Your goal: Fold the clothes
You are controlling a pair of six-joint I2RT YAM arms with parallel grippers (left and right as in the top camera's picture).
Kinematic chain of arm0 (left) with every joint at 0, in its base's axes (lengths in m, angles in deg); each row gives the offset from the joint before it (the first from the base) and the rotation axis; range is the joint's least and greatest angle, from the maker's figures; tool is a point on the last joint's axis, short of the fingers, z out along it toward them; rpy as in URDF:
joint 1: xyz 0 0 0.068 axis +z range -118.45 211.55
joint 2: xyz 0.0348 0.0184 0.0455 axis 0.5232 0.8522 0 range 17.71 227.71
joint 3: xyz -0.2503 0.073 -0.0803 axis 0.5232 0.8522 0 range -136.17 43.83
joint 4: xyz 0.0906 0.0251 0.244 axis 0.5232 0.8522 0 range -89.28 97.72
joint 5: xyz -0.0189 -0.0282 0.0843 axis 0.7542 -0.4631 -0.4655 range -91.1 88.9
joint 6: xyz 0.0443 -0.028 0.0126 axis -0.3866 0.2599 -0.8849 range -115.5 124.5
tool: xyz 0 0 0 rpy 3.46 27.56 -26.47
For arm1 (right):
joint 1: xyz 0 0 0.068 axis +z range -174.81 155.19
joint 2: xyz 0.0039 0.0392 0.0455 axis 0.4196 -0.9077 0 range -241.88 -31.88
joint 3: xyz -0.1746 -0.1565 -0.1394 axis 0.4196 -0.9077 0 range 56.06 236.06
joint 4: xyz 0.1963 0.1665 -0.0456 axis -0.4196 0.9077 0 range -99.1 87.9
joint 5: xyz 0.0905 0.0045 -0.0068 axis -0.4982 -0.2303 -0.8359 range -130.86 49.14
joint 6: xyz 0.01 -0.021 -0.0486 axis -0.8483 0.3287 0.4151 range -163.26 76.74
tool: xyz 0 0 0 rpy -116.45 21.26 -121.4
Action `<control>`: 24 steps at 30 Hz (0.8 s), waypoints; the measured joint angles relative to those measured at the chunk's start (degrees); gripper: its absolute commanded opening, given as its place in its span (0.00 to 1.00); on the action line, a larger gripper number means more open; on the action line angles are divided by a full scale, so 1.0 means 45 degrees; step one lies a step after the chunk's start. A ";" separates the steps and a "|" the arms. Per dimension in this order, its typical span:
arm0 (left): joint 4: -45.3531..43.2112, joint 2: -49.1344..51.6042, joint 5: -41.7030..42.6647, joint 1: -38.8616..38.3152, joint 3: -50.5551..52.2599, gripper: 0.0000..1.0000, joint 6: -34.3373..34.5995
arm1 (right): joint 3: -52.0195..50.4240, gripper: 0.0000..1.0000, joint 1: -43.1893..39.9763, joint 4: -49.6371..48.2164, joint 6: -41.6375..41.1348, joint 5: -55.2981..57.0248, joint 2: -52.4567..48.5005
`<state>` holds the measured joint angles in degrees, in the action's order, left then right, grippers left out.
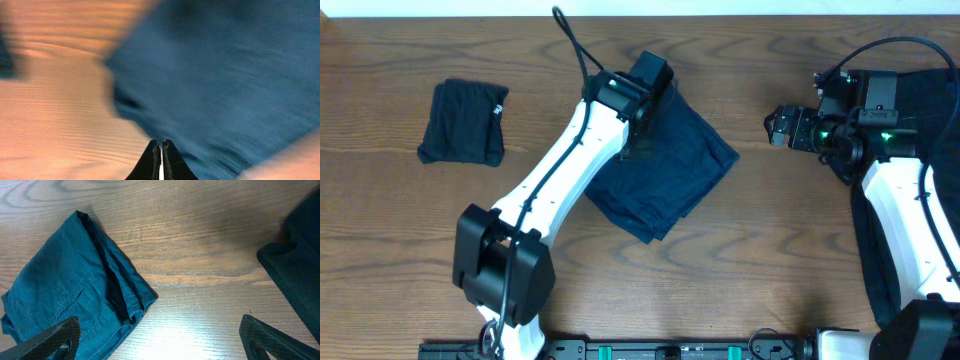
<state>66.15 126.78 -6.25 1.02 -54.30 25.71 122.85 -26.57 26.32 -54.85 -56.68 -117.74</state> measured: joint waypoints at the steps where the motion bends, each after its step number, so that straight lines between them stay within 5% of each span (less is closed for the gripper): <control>1: -0.0126 -0.0039 0.0840 -0.0073 0.0000 0.06 0.0000 | 0.0000 0.99 0.0000 0.0000 0.0000 0.0000 0.0000; 9: -0.1685 0.0175 0.4313 -0.1467 0.1365 0.06 0.0534 | 0.0000 0.99 0.0000 0.0000 0.0000 0.0000 0.0000; 24: -0.5387 0.0301 0.4702 -0.3381 0.5697 0.06 0.1923 | 0.0000 0.99 0.0000 0.0000 0.0000 0.0000 0.0000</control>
<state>41.91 128.14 14.91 -14.19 -28.66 34.37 122.85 -26.57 26.32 -54.85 -56.68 -117.74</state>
